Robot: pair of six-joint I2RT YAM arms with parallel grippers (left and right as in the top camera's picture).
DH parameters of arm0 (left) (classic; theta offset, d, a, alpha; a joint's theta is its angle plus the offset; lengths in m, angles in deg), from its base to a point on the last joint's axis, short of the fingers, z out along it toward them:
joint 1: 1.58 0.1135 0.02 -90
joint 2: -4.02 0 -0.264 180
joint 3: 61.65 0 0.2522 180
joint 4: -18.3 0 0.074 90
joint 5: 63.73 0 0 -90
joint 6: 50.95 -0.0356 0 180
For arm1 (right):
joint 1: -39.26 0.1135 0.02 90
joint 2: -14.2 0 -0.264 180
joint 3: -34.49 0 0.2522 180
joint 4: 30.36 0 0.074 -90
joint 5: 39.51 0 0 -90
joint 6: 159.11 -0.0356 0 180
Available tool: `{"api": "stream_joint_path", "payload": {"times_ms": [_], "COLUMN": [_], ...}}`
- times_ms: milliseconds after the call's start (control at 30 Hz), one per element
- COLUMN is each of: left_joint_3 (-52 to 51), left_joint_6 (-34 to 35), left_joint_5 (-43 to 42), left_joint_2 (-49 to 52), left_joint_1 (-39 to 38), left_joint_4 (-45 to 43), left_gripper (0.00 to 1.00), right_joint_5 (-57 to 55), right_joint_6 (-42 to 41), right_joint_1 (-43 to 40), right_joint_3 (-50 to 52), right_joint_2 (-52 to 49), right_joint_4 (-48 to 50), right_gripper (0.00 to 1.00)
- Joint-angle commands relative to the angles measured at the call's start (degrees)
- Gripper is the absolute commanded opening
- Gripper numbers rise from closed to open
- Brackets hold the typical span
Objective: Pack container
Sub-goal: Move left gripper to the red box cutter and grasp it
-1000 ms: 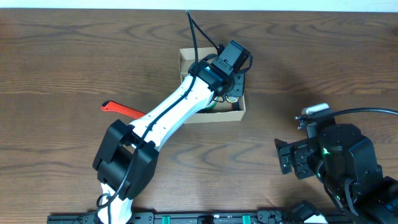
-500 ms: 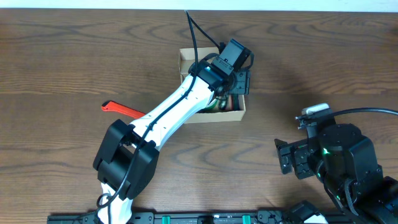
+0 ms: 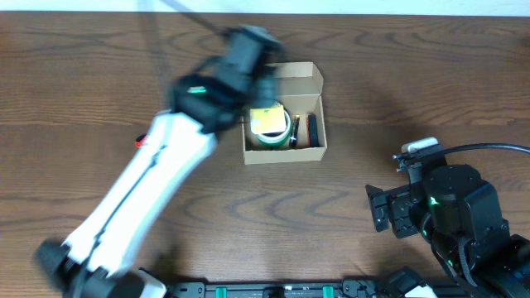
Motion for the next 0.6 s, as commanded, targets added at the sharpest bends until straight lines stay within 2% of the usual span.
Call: {"api": "stream_joint_path", "payload": {"times_ms": [0, 67, 167, 400, 567], "left_joint_3": [-0.15, -1.68, -7.61, -26.91, -35.39], "left_joint_6": [4.04, 6.05, 9.79, 18.34, 25.42], "left_joint_5": [7.80, 9.09, 8.68, 8.22, 7.96], "left_joint_2": [-2.78, -4.44, -6.88, -8.20, -4.85], "left_joint_1": [6.62, 11.37, 16.92, 21.40, 21.35], "left_joint_4": [5.84, 9.60, 10.01, -3.21, -13.46], "left_gripper": [0.55, 0.55, 0.56, 0.76, 0.84], "right_joint_5": [0.00, 0.00, 0.00, 0.00, 0.02], "right_joint_6": [0.83, 0.83, 0.83, 0.83, 0.83], "right_joint_1": [-0.42, -0.42, -0.42, -0.42, -0.42], "right_joint_3": [0.02, 0.02, 0.02, 0.02, 0.02], "right_joint_2": [0.02, 0.02, 0.02, 0.02, 0.00], "right_joint_4": [-0.07, -0.07, -0.09, -0.09, -0.09], "right_gripper": [0.99, 0.99, 0.99, 0.99, 0.99]}}
